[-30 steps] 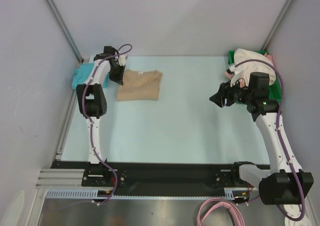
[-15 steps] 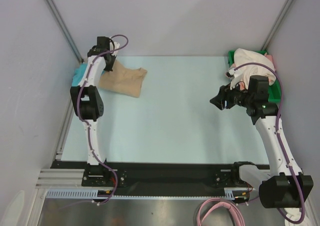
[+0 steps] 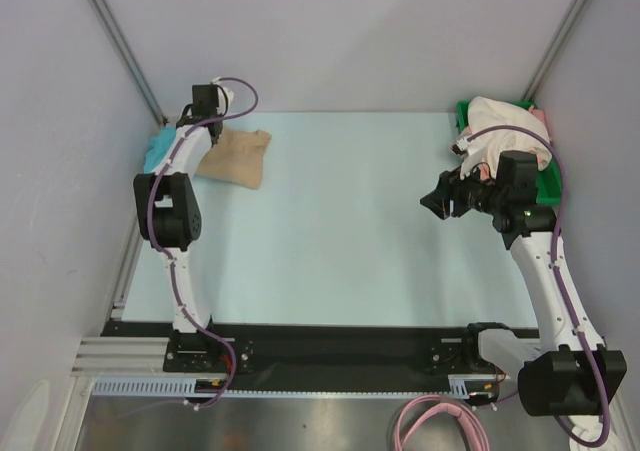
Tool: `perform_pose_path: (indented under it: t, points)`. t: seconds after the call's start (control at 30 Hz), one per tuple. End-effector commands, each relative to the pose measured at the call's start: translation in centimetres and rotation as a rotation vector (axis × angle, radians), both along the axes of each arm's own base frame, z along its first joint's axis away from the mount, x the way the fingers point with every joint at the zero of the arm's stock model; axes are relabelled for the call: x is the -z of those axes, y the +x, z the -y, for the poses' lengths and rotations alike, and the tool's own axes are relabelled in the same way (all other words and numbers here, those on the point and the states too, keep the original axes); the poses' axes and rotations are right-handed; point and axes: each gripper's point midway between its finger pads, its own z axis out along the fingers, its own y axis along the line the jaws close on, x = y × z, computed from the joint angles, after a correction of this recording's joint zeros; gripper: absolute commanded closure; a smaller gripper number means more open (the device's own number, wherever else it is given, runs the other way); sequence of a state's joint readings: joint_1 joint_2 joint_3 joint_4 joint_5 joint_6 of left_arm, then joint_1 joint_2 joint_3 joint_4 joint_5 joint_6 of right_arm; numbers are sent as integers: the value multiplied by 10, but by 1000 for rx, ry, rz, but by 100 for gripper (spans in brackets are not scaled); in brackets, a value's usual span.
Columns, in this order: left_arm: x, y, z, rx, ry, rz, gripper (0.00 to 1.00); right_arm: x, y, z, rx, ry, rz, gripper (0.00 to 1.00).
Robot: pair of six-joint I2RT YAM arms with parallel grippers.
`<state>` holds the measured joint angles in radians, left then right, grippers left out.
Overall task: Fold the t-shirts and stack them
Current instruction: Neatly place the folded tshirt to the corner
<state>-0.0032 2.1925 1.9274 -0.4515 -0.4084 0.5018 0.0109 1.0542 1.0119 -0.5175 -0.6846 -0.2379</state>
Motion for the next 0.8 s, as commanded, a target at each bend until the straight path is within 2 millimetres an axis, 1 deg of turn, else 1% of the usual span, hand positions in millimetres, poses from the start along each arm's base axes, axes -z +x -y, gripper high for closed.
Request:
perform_pose_path:
  t: [0.0, 0.07, 0.1, 0.17, 0.2, 0.37, 0.5, 0.53, 0.77]
  points:
    - [-96, 8, -23, -47, 173, 275, 99, -9, 2, 2, 5, -9, 59, 45]
    - [-97, 6, -29, -57, 223, 283, 99, -9, 2, 2, 3, -9, 62, 45]
    - [-98, 8, -31, -54, 250, 293, 100, -9, 5, 10, 32, -11, 62, 45]
    - [-100, 9, -32, -59, 260, 303, 100, -8, 5, 10, 30, -12, 60, 45]
    - [-101, 6, -47, -85, 252, 310, 100, -9, 5, 10, 31, -12, 61, 45]
    - [-113, 6, -53, -98, 247, 346, 100, -6, 6, 11, 34, -14, 56, 45]
    - [-116, 5, -57, -108, 268, 341, 100, -5, 6, 11, 32, -14, 54, 45]
    - [-124, 6, -59, -116, 272, 372, 100, -5, 6, 11, 32, -14, 53, 44]
    - [-138, 3, -72, -151, 328, 407, 100, -5, 6, 11, 31, -16, 55, 45]
